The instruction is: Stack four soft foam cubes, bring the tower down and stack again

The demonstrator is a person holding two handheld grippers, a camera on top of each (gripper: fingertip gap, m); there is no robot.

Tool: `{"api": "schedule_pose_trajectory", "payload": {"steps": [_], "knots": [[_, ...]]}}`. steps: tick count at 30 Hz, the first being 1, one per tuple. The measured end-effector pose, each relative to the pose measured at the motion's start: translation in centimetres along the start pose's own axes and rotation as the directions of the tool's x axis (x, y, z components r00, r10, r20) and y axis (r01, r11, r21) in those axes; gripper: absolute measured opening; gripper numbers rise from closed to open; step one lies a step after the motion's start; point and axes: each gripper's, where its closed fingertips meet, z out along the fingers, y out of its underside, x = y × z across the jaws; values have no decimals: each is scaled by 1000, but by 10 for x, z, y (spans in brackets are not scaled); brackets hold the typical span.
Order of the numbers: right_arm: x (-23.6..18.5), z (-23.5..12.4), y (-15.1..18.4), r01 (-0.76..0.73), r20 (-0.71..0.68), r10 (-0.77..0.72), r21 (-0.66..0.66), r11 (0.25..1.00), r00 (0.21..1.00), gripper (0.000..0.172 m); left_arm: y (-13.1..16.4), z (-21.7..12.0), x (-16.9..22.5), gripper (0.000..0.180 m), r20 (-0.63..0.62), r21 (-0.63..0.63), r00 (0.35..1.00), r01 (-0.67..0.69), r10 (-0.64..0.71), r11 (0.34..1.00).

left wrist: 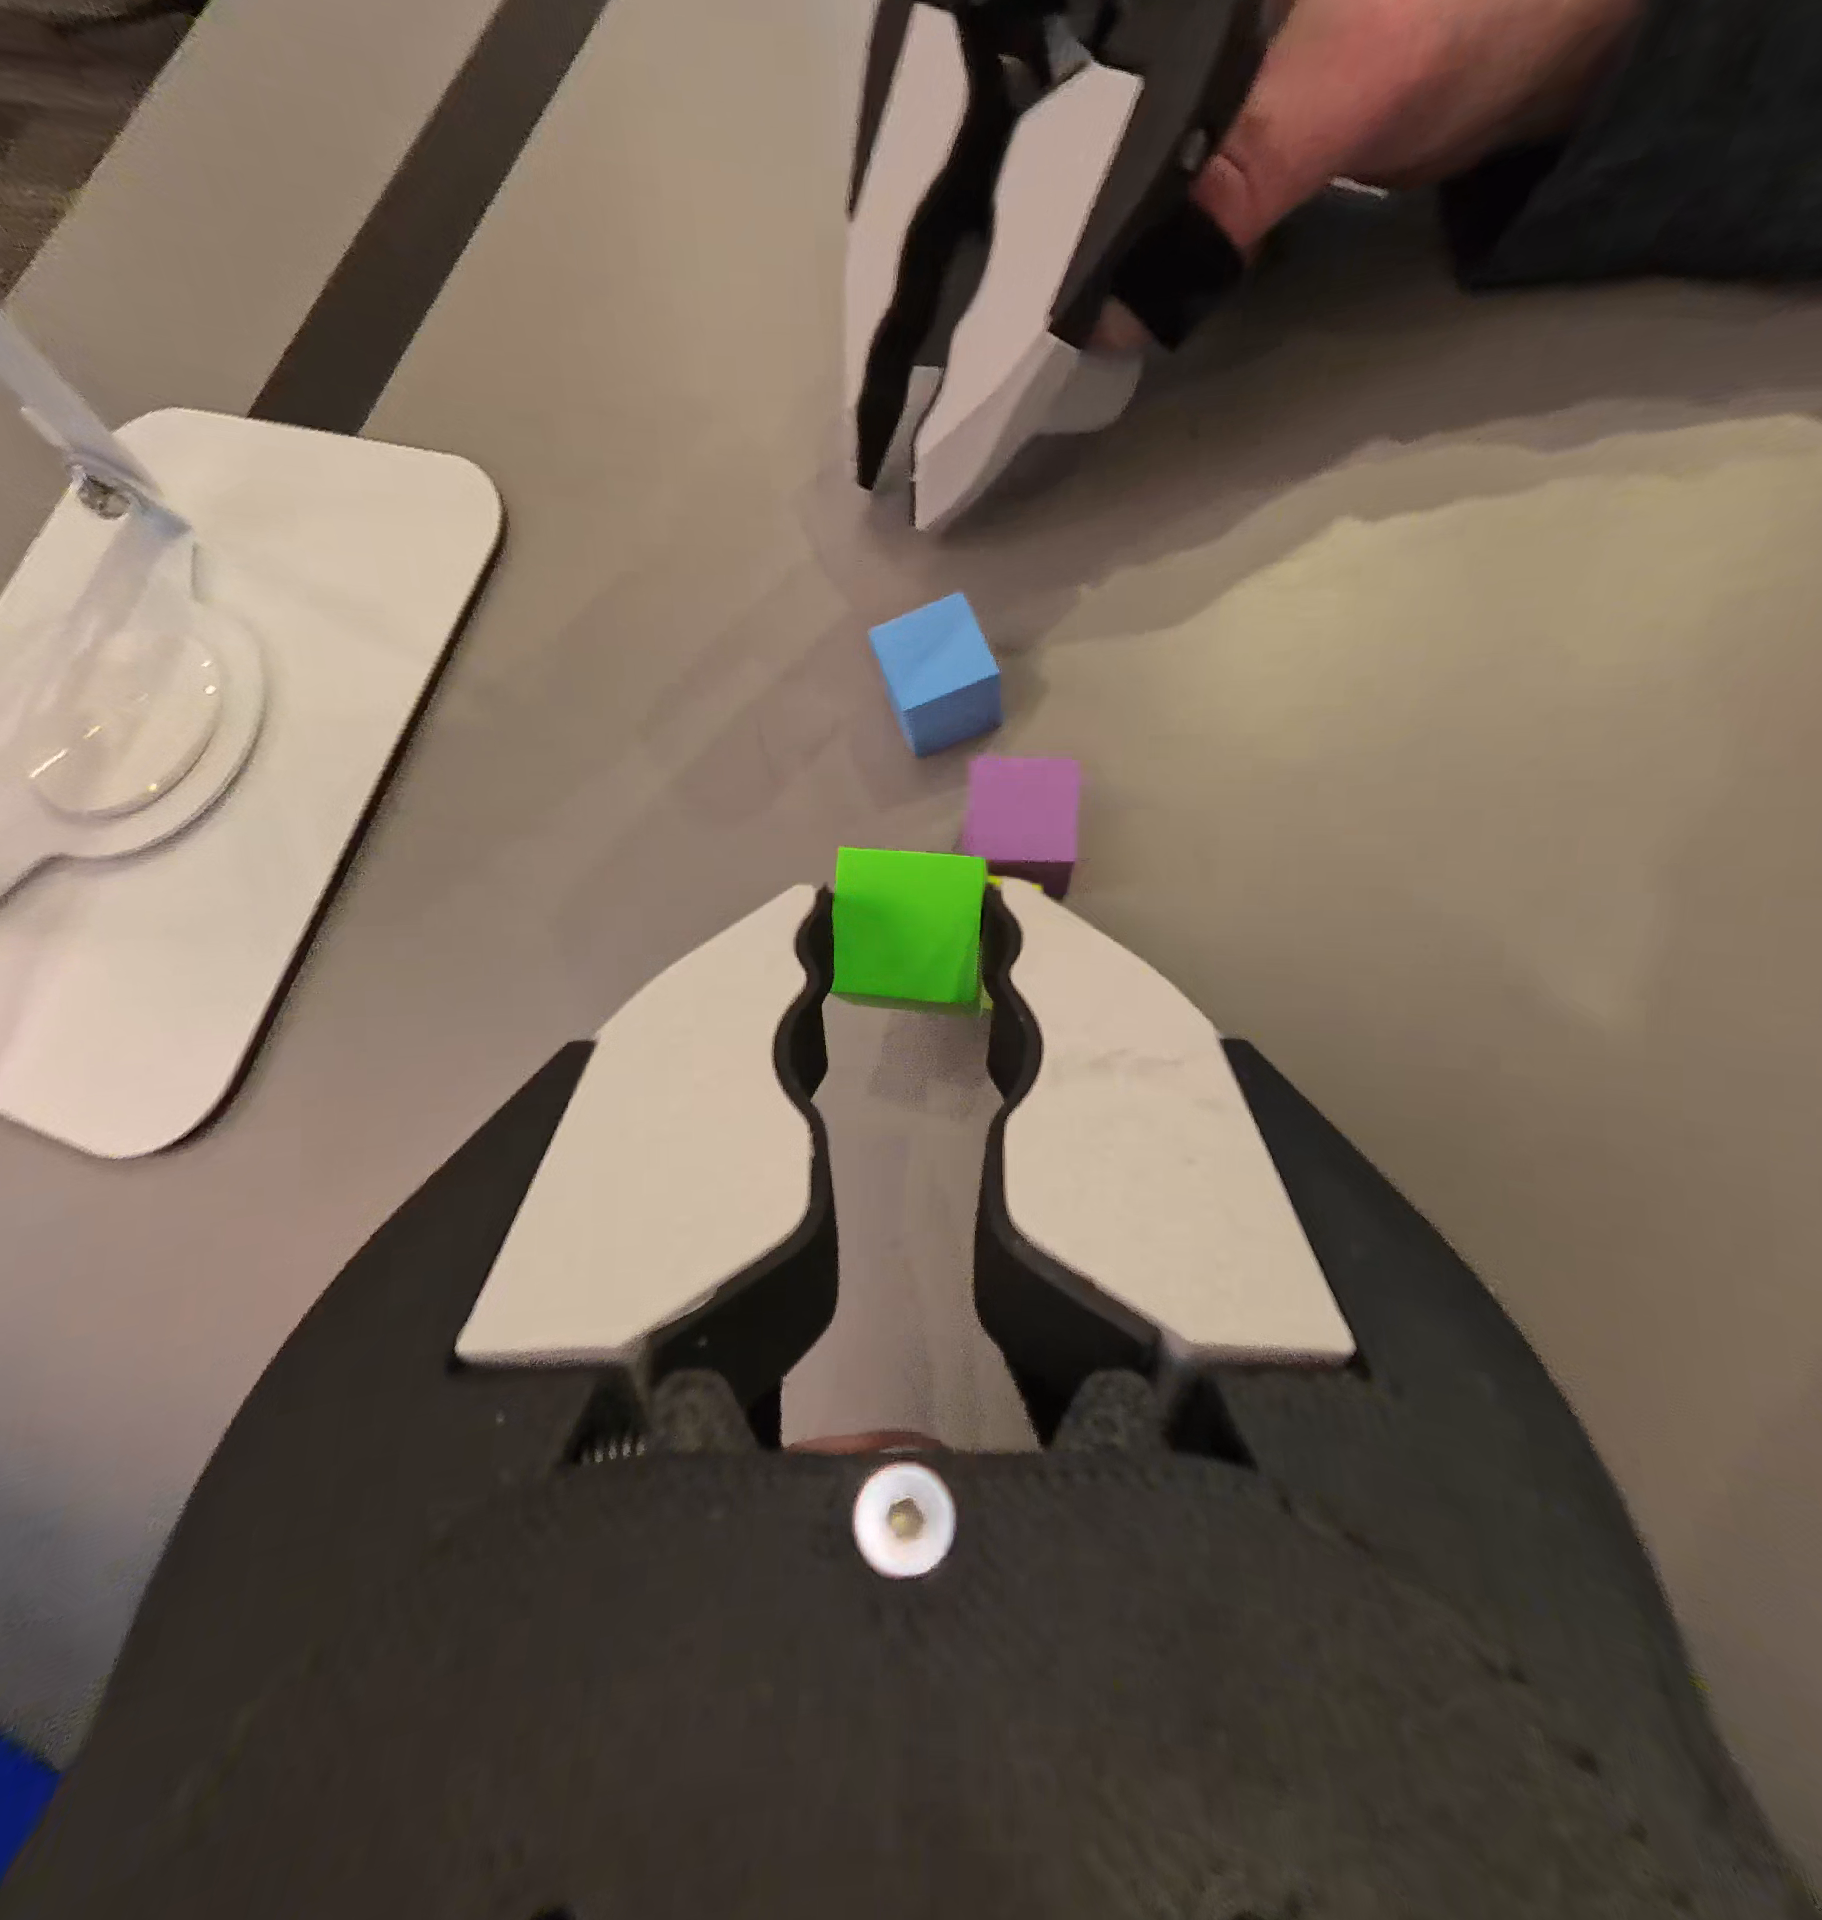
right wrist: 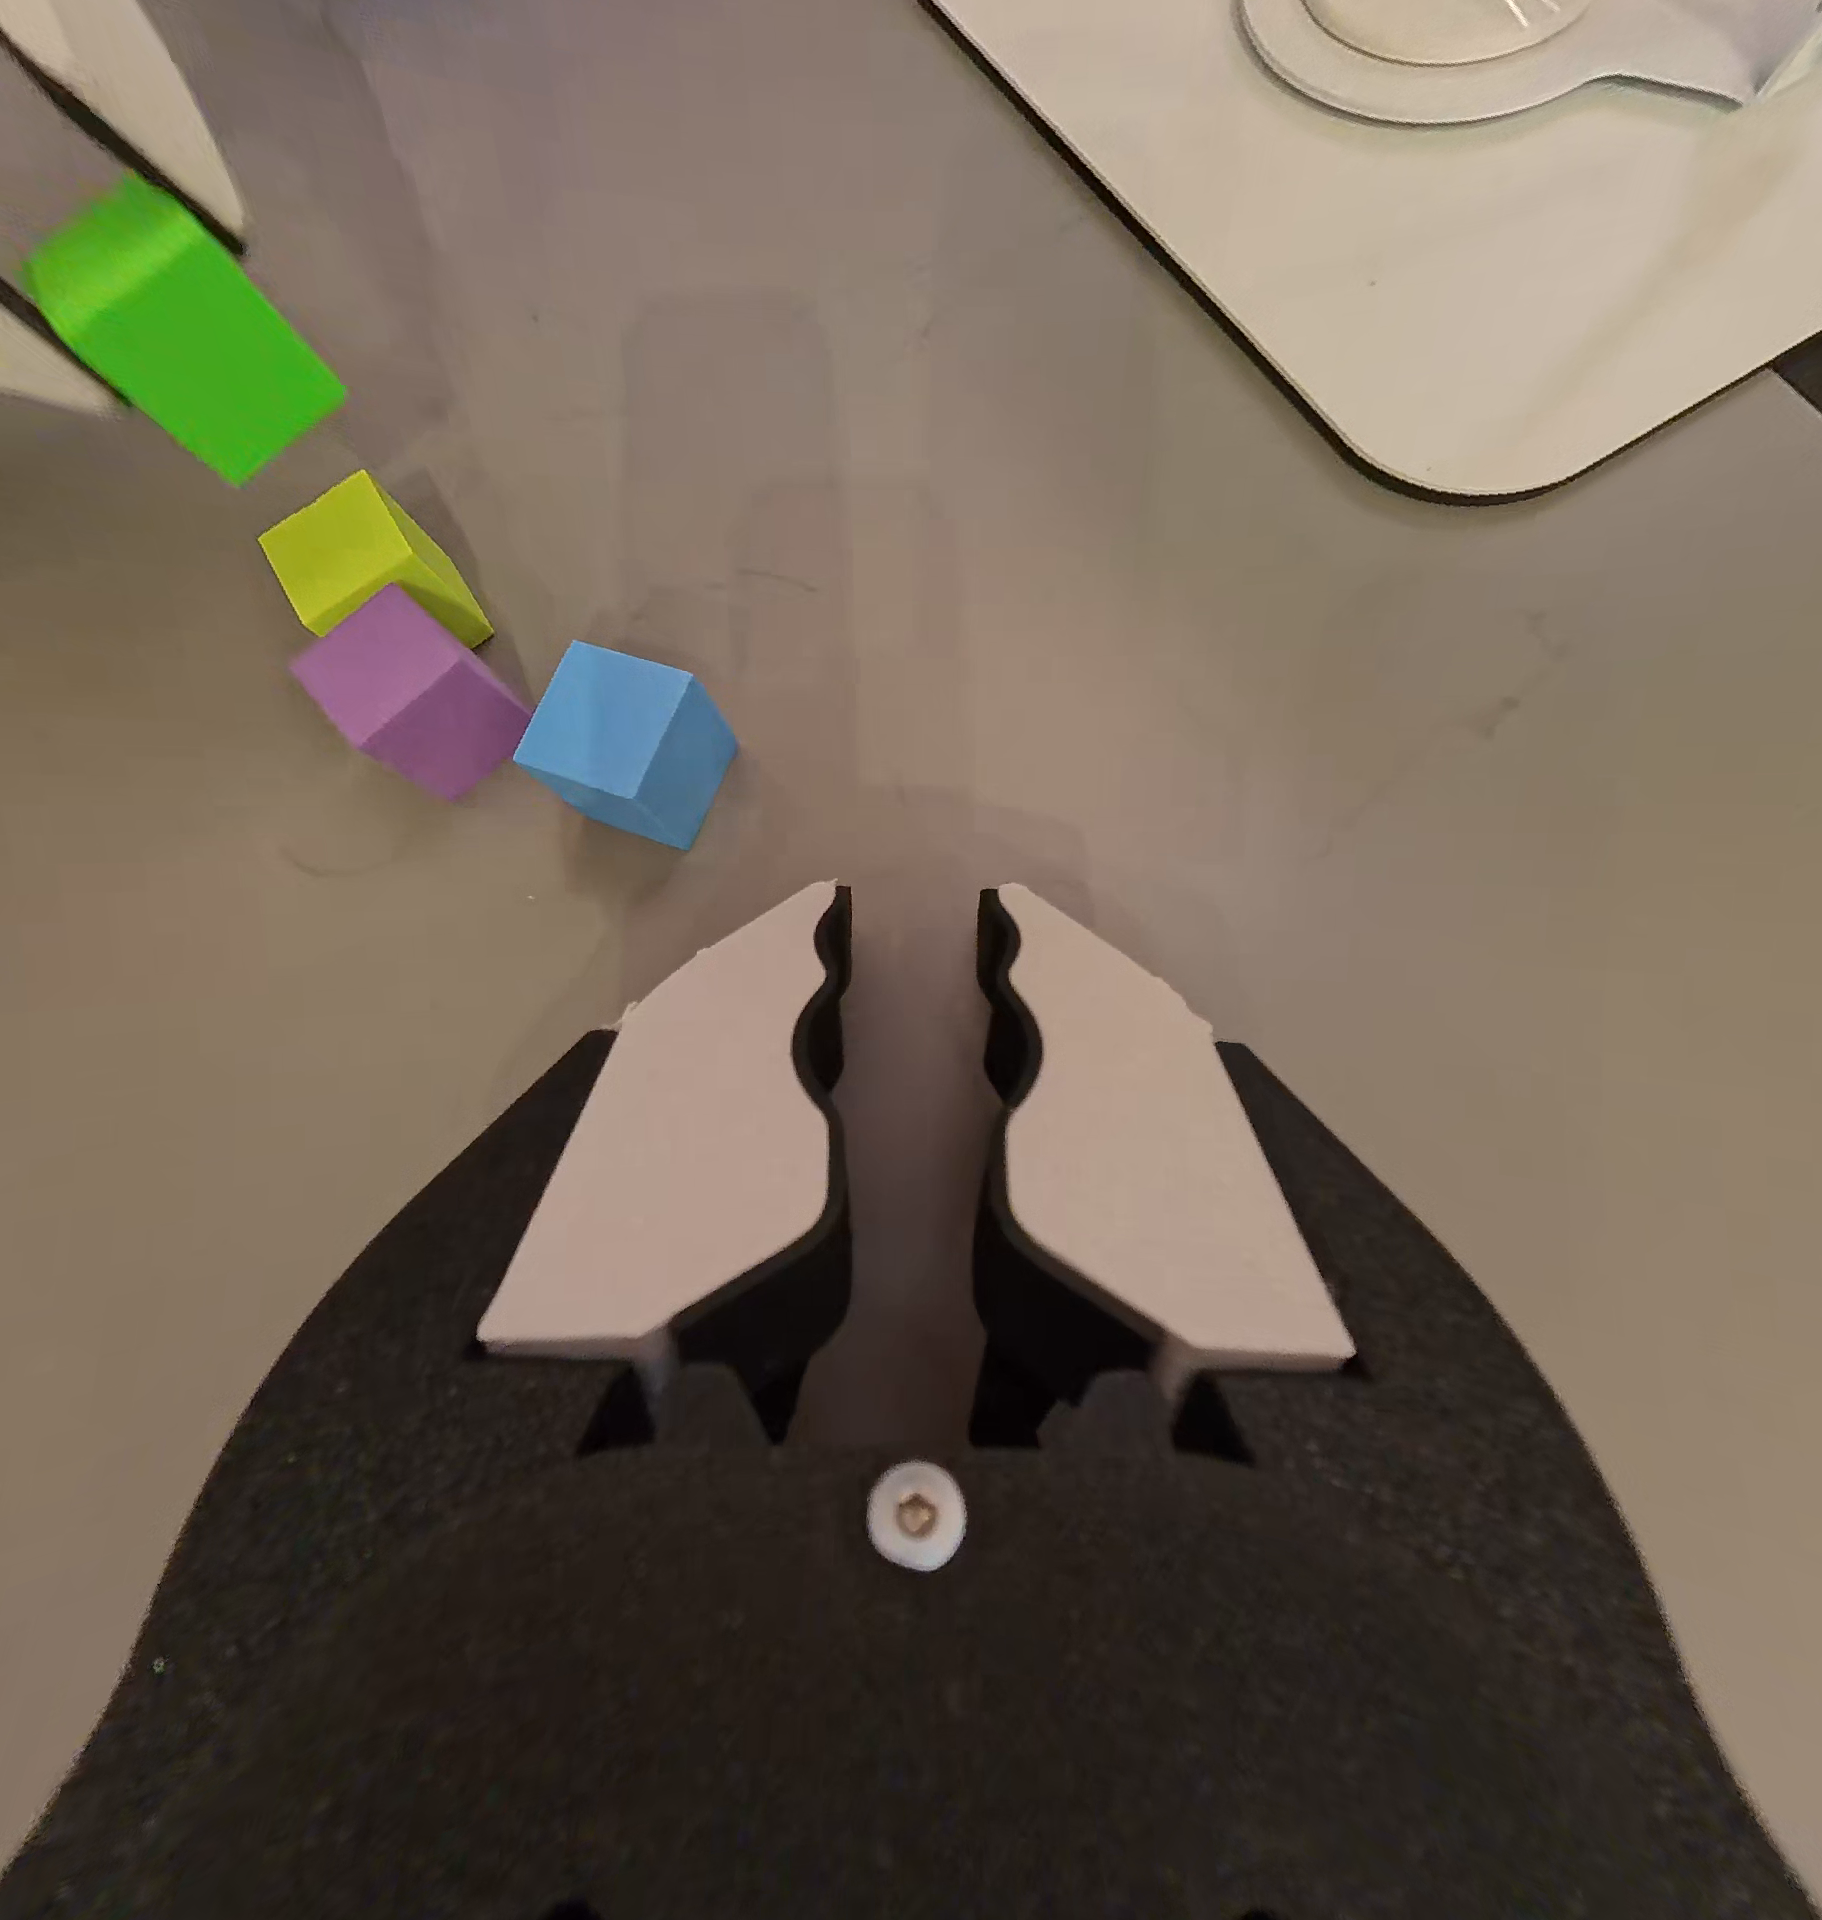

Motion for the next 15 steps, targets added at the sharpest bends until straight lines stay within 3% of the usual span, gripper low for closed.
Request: {"api": "schedule_pose_trajectory", "payload": {"steps": [1,15], "knots": [[0,0,0,-2,1,2,0,1000,1000,23,-1,3,2,27,1,-4,1000,-16,16,1000],[0,0,-1,-2,8,2,1,1000,1000,21,4,19,15,27,-25,-60,997,-76,74,995]]}}
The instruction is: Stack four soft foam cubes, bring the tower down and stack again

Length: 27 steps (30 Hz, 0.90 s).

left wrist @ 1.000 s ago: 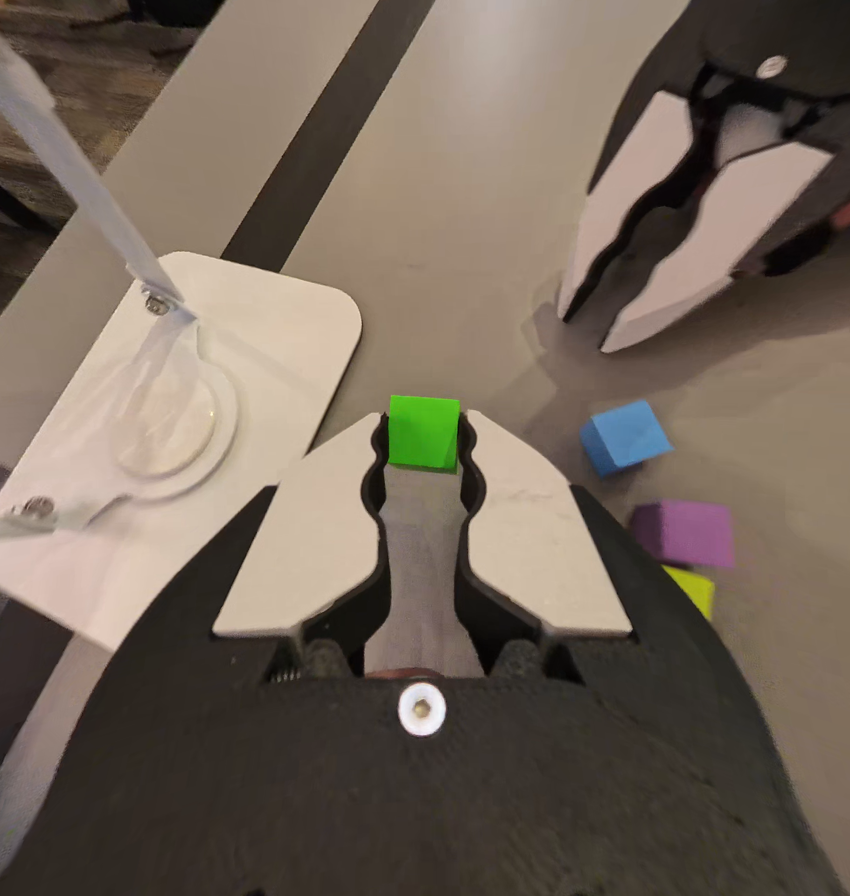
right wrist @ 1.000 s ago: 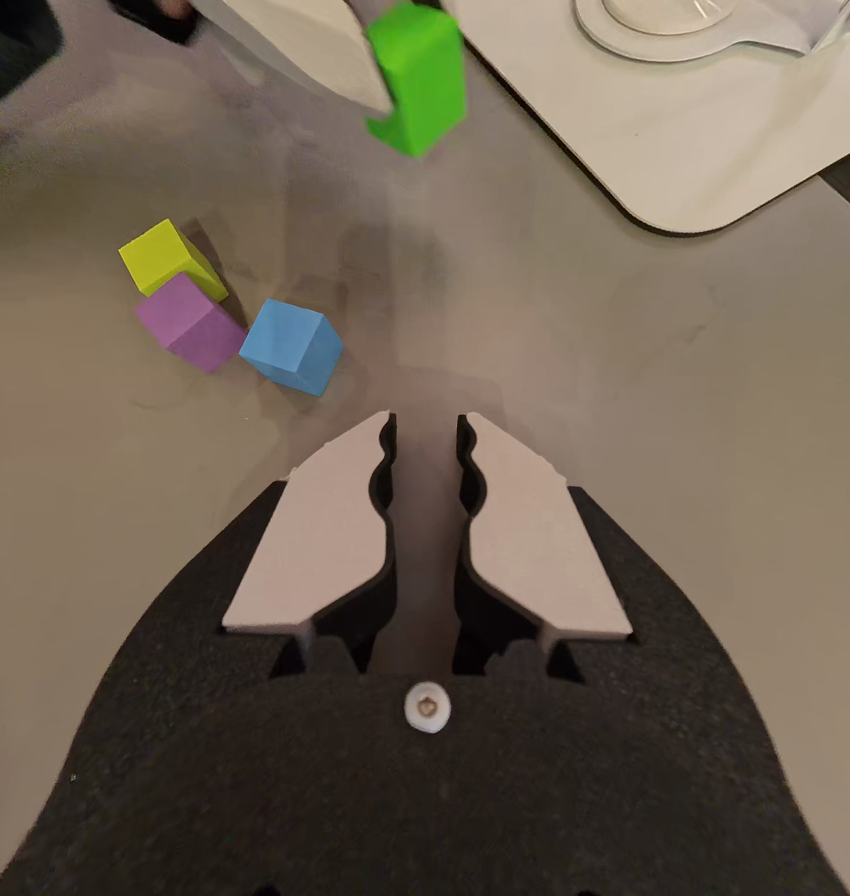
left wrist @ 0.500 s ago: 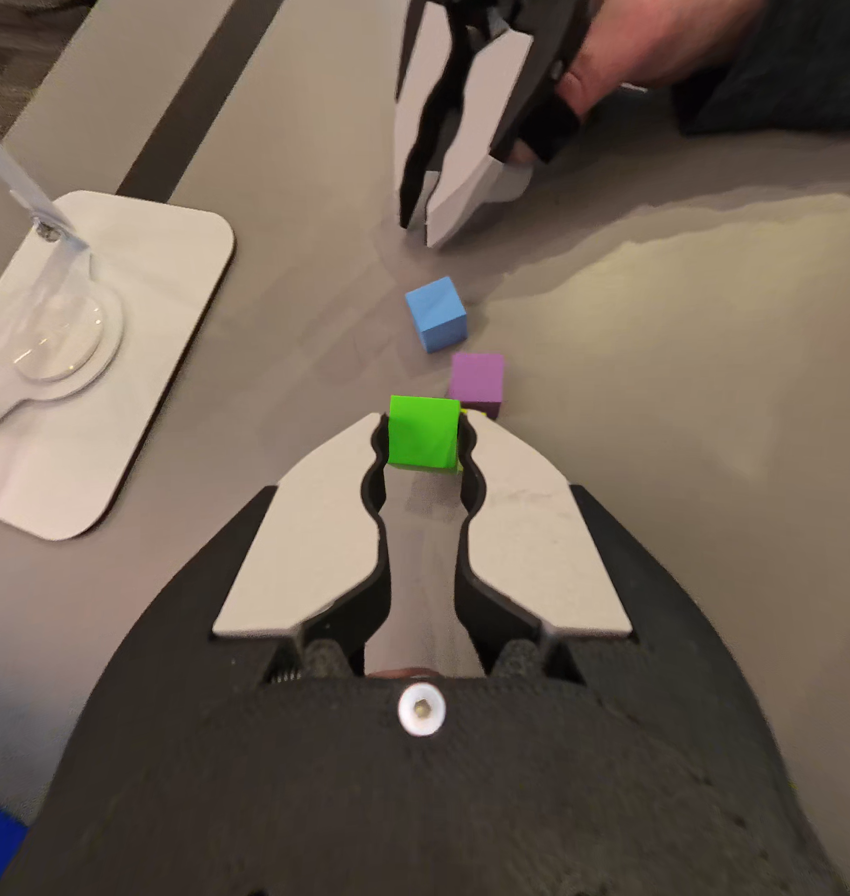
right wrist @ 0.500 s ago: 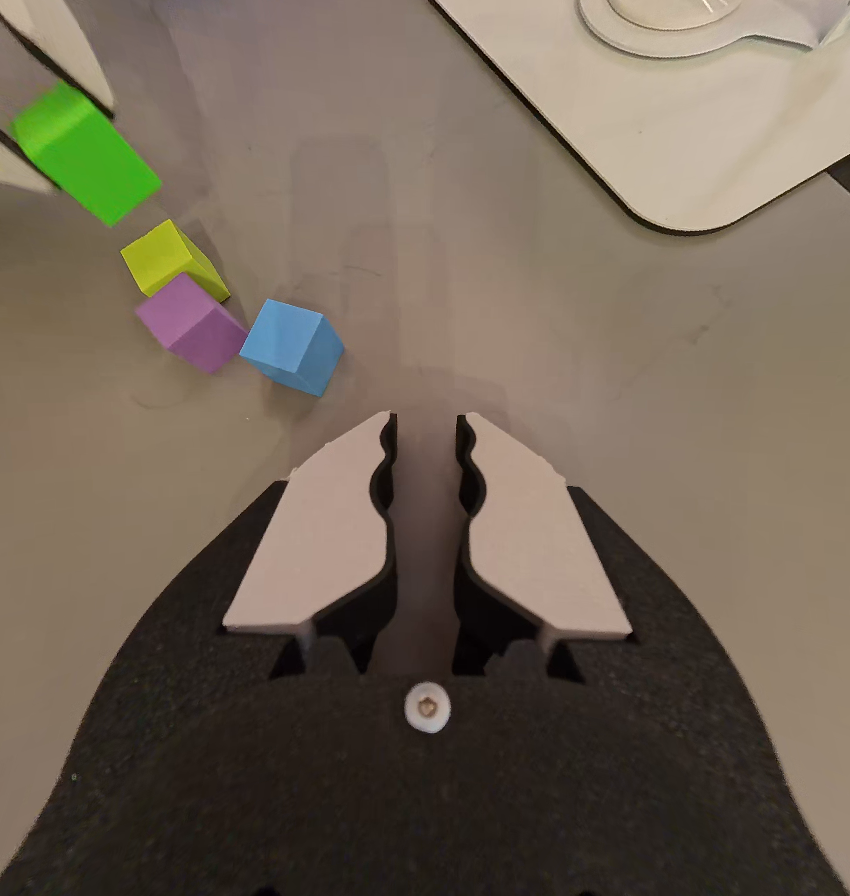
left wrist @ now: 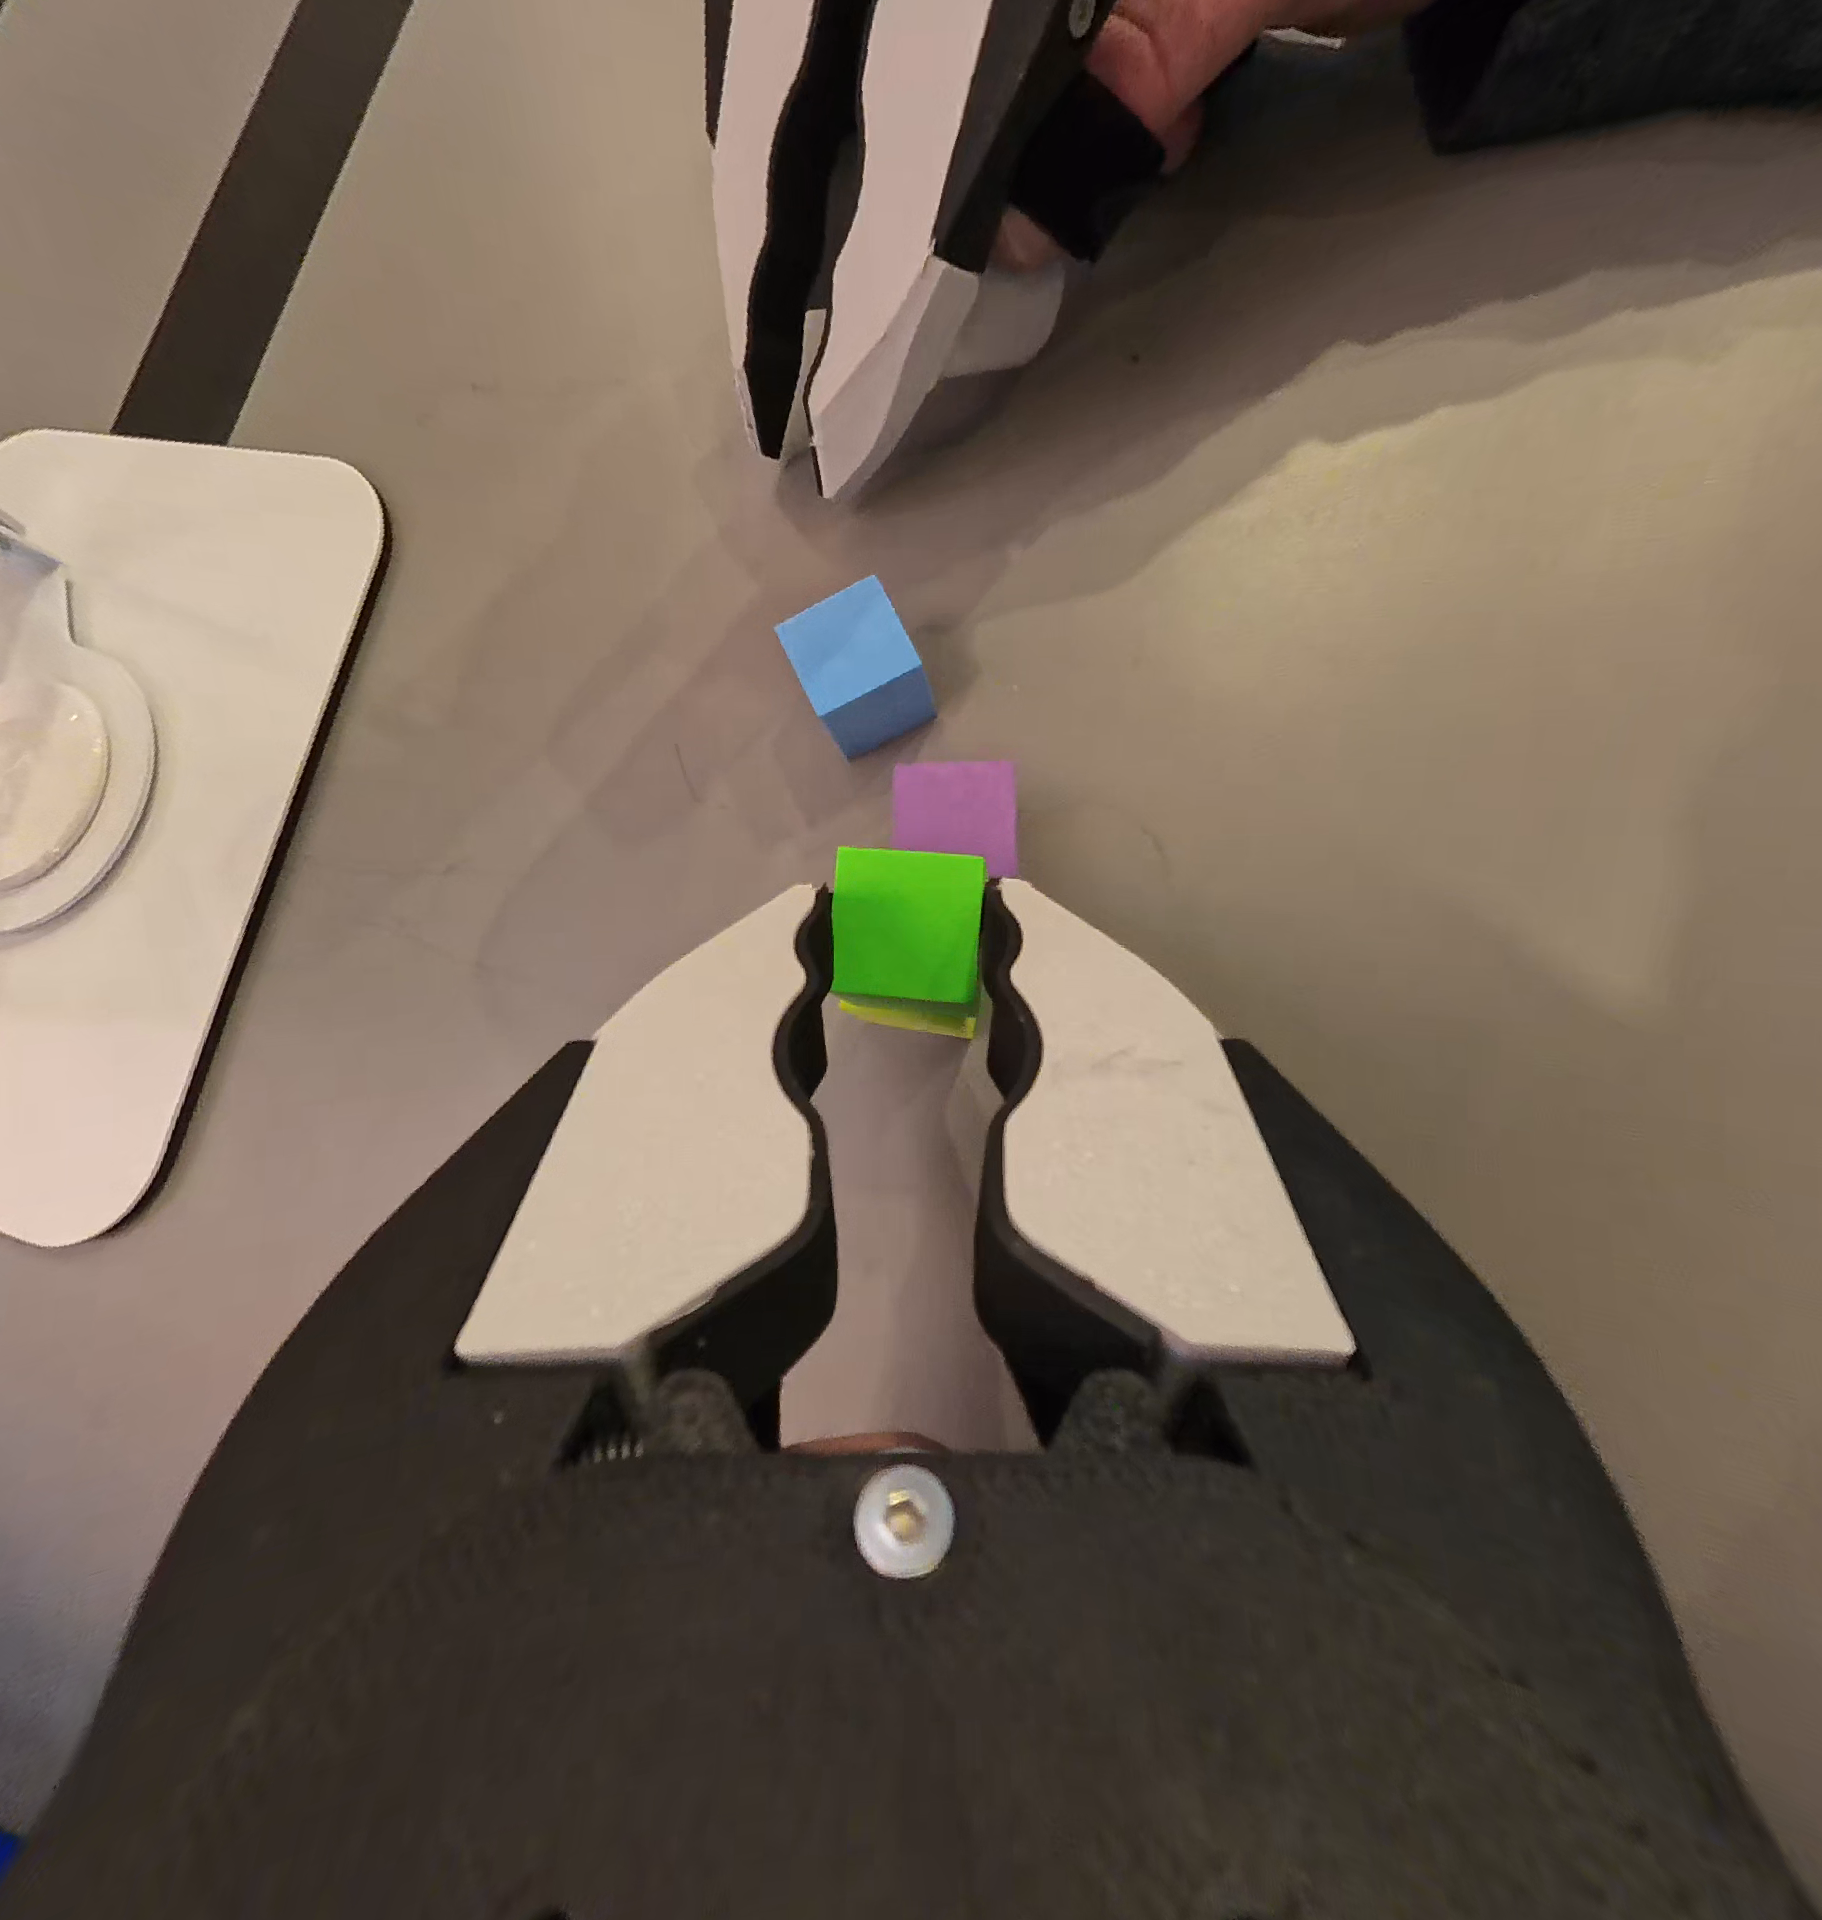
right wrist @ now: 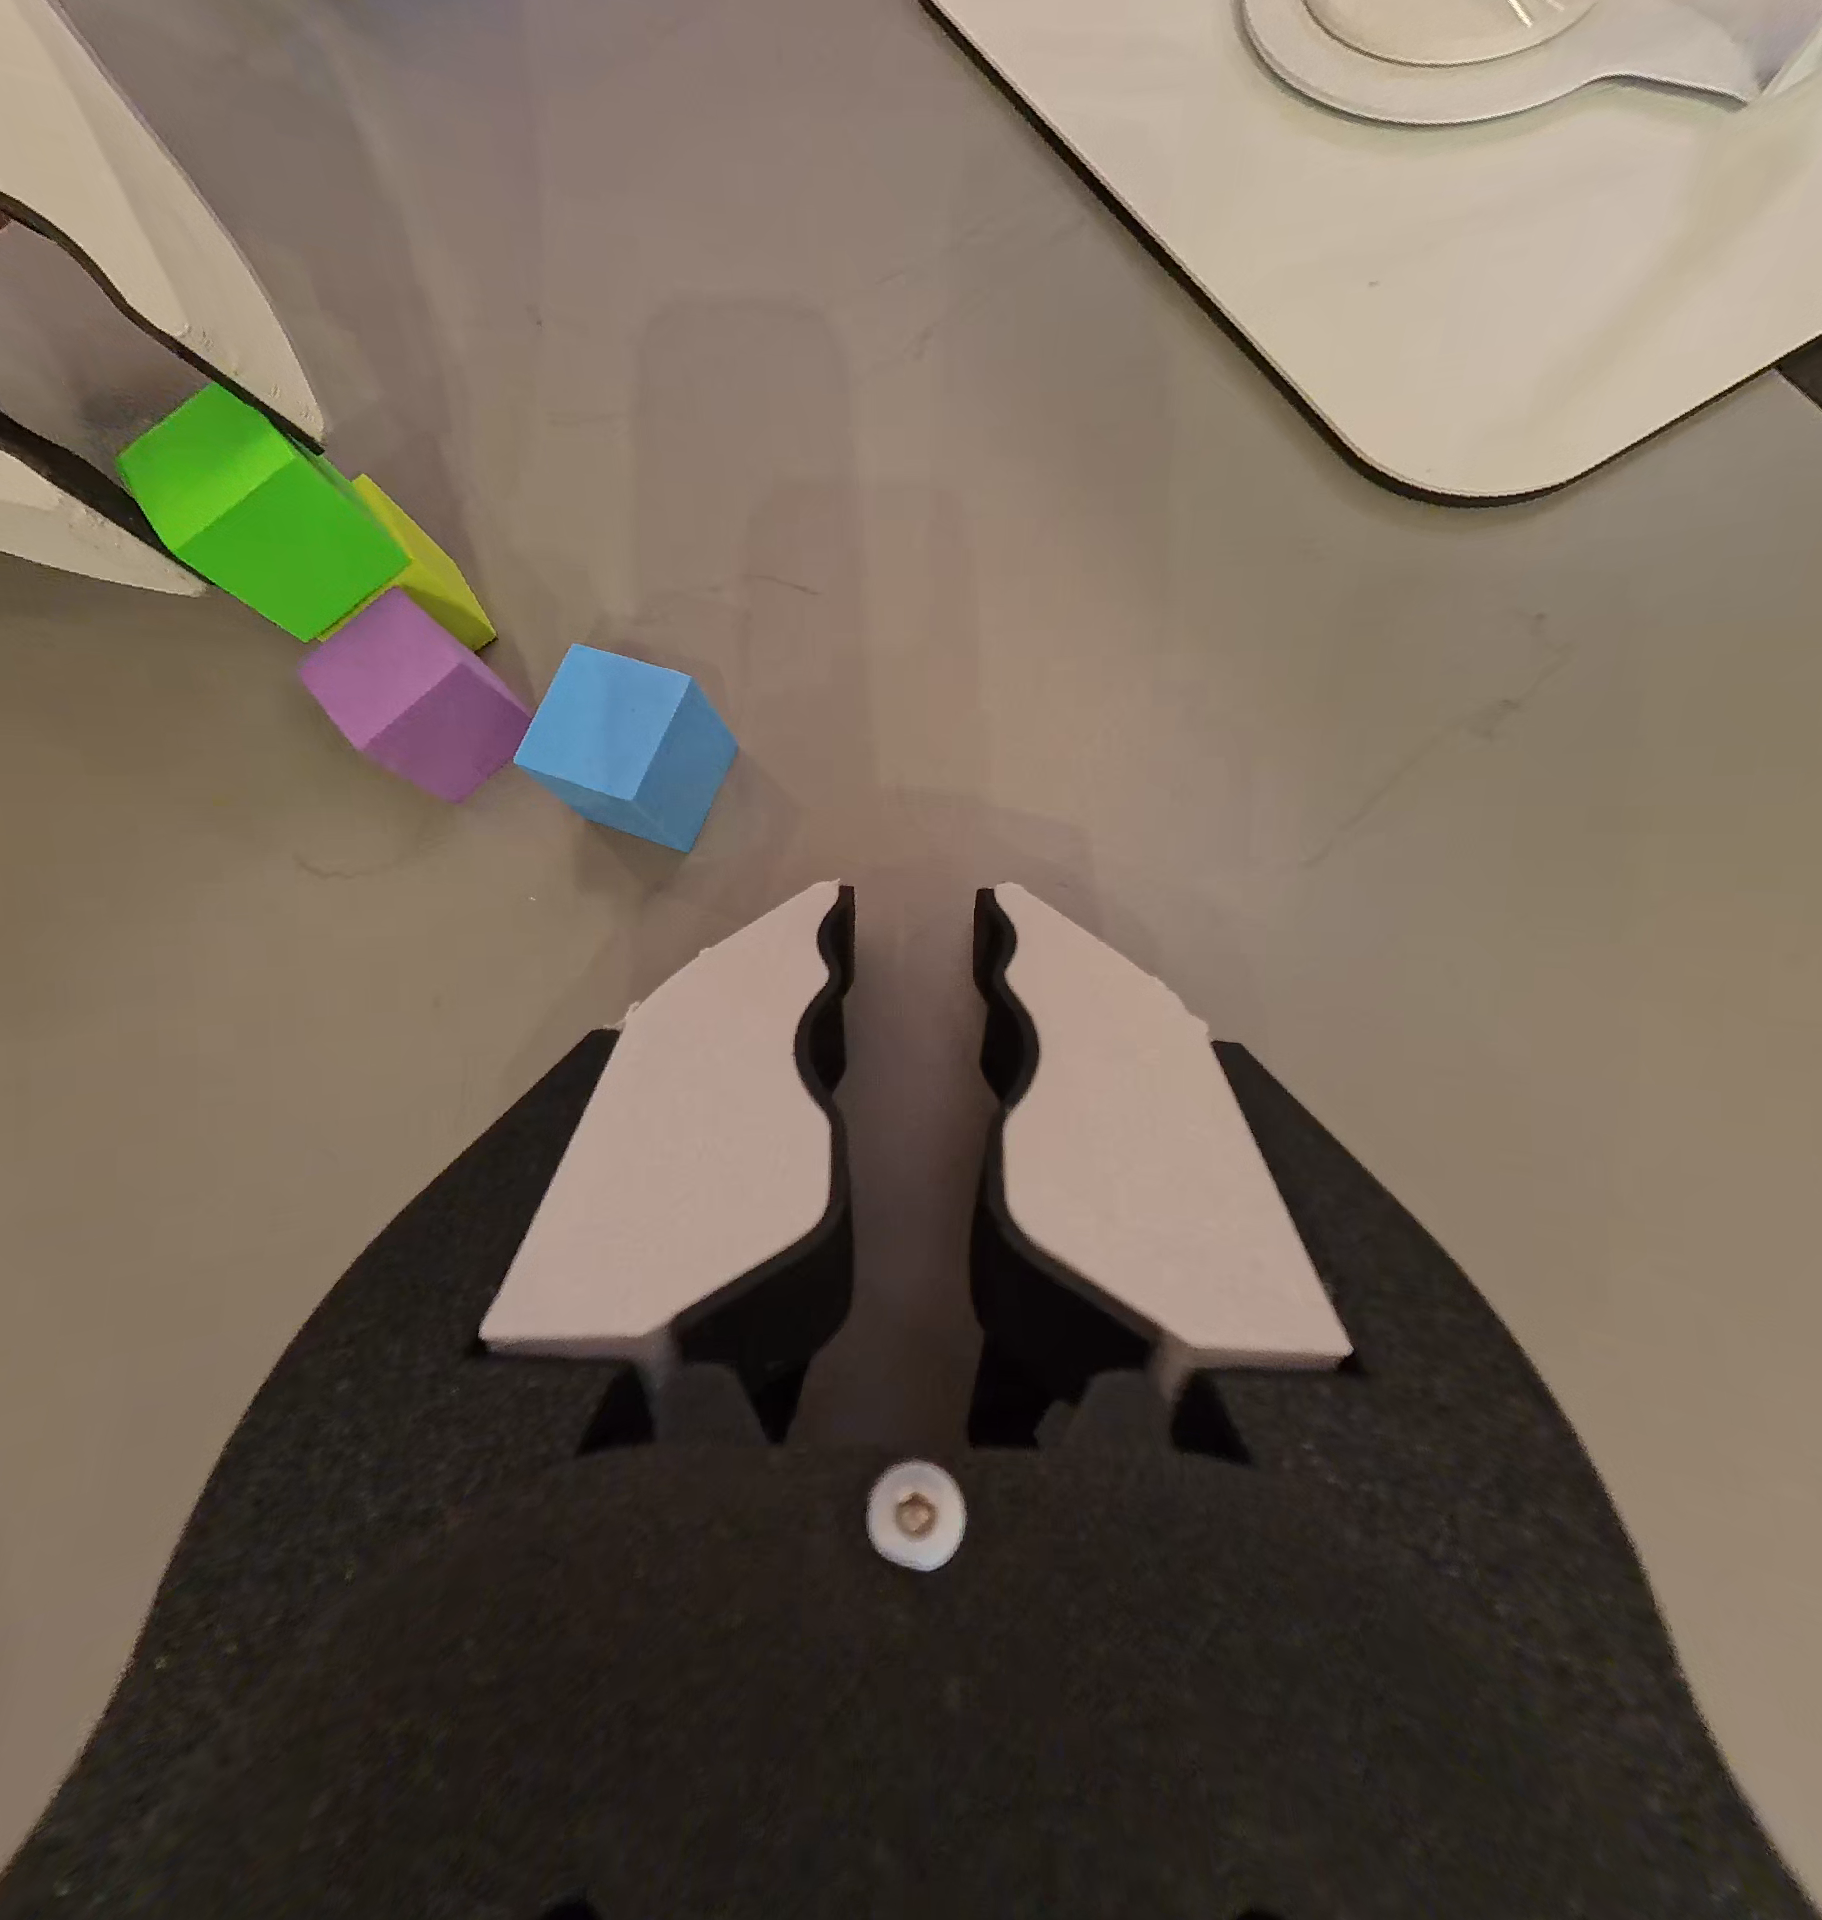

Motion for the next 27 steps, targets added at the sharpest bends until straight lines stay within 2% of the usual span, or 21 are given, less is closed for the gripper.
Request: {"api": "schedule_pose_trajectory", "payload": {"steps": [5,7,12,27], "knots": [[0,0,0,3,-3,-3,-1,1000,1000,22,0,0,0,27,-4,7,1000,-10,10,1000],[0,0,0,5,-4,-5,-1,1000,1000,22,0,-2,-5,27,32,4,999,-27,27,1000],[0,0,0,5,-4,-5,-1,1000,1000,22,-2,-2,-2,27,-16,22,1000,-12,13,1000],[0,1,0,9,-4,-9,-2,1000,1000,22,1,0,-4,27,-4,10,999,-37,37,999]]}}
